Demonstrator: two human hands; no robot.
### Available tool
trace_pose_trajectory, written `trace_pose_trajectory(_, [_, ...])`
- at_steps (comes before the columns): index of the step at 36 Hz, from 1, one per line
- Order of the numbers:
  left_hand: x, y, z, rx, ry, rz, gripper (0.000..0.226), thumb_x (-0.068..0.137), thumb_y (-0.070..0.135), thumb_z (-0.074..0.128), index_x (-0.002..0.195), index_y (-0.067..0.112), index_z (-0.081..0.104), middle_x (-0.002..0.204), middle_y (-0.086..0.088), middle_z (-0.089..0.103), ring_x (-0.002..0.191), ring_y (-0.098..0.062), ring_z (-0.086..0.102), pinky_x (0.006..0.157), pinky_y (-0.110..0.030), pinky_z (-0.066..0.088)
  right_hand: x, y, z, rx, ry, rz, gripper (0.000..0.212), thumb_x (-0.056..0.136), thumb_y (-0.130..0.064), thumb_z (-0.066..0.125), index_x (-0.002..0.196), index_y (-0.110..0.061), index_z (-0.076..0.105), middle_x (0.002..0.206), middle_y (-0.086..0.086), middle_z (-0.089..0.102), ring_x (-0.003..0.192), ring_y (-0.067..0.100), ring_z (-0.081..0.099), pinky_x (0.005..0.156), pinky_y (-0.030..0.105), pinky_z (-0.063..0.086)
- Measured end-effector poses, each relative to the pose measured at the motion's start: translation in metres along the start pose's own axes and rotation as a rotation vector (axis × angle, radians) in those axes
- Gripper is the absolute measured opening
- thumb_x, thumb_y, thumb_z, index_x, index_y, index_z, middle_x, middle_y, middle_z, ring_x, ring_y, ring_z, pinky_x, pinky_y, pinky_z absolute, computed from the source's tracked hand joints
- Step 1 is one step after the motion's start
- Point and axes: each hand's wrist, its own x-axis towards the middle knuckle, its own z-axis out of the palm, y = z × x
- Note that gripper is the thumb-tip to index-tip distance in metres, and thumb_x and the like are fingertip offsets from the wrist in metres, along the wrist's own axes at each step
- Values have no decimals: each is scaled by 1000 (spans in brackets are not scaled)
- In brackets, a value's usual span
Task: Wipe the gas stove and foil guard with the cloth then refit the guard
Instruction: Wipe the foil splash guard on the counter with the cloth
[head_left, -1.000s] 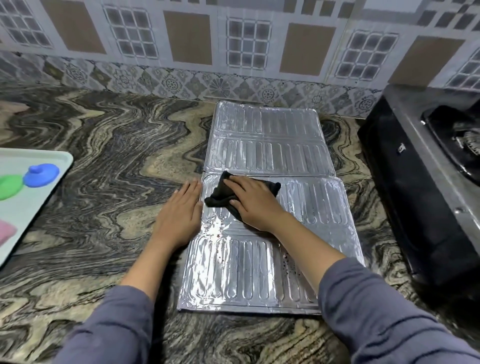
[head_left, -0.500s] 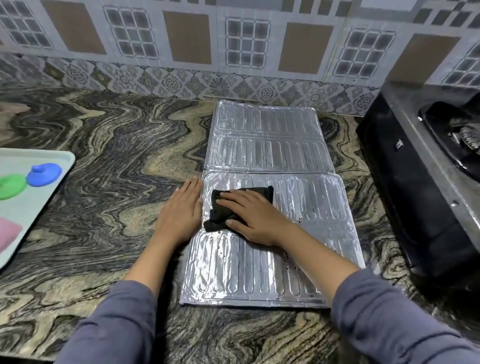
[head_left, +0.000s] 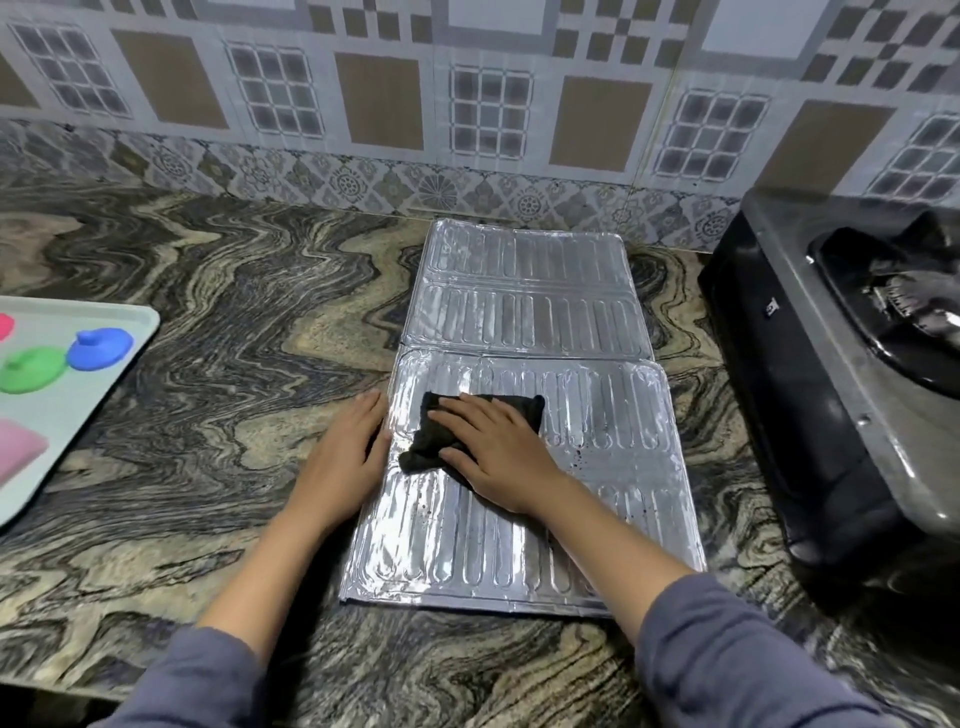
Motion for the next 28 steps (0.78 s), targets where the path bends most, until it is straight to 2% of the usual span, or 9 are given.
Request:
trace_pose_trajectory(4, [-32, 5, 3, 27, 0, -47, 52, 97, 34, 34, 147, 22, 24, 155, 8, 18, 144, -10, 13, 118, -45, 18, 0, -1, 2, -10, 16, -5, 53, 95, -49, 20, 144, -30, 27, 153, -9, 27, 142, 14, 17, 114, 36, 7])
trace_pose_trajectory(6, [-47, 8, 5, 69, -15, -58, 56, 95, 41, 25, 148, 24, 17, 156, 8, 13, 145, -11, 9, 119, -44, 17, 1, -2, 4, -7, 22, 2, 52, 95, -48, 22, 144, -30, 25, 153, -8, 25, 143, 15, 16, 115, 37, 6])
trace_pose_trajectory(11, [-63, 16, 11, 223, -47, -91, 63, 89, 48, 2, 148, 27, -3, 154, 11, -9, 143, -9, -11, 118, -30, -3, 10, -10, 5, 14, 24, 28, 53, 95, -41, 30, 146, -29, 22, 156, -5, 20, 144, 16, 12, 116, 38, 3])
trace_pose_trajectory(16, [-64, 19, 13, 253, -8, -118, 67, 85, 48, -4, 148, 25, -1, 154, 13, -6, 140, -1, -10, 116, -25, -5, 37, -18, 7, -4, 9, -16, 53, 97, -40, 30, 147, -27, 21, 156, -2, 20, 144, 17, 12, 116, 41, 5])
trace_pose_trajectory(22, [-65, 20, 14, 211, 15, -129, 56, 94, 36, 12, 149, 25, 7, 156, 12, 3, 141, 0, -3, 118, -27, -1, 51, -12, 3, -27, 5, -5, 53, 98, -44, 27, 147, -28, 19, 156, -4, 19, 144, 17, 12, 117, 39, 7])
trace_pose_trajectory(28, [-66, 23, 12, 179, 46, -138, 51, 100, 26, 22, 149, 27, 10, 156, 13, 7, 144, -3, 3, 118, -27, 1, 42, 9, -7, -50, 18, 161, 55, 98, -47, 24, 148, -26, 17, 157, -3, 16, 144, 17, 12, 117, 40, 8])
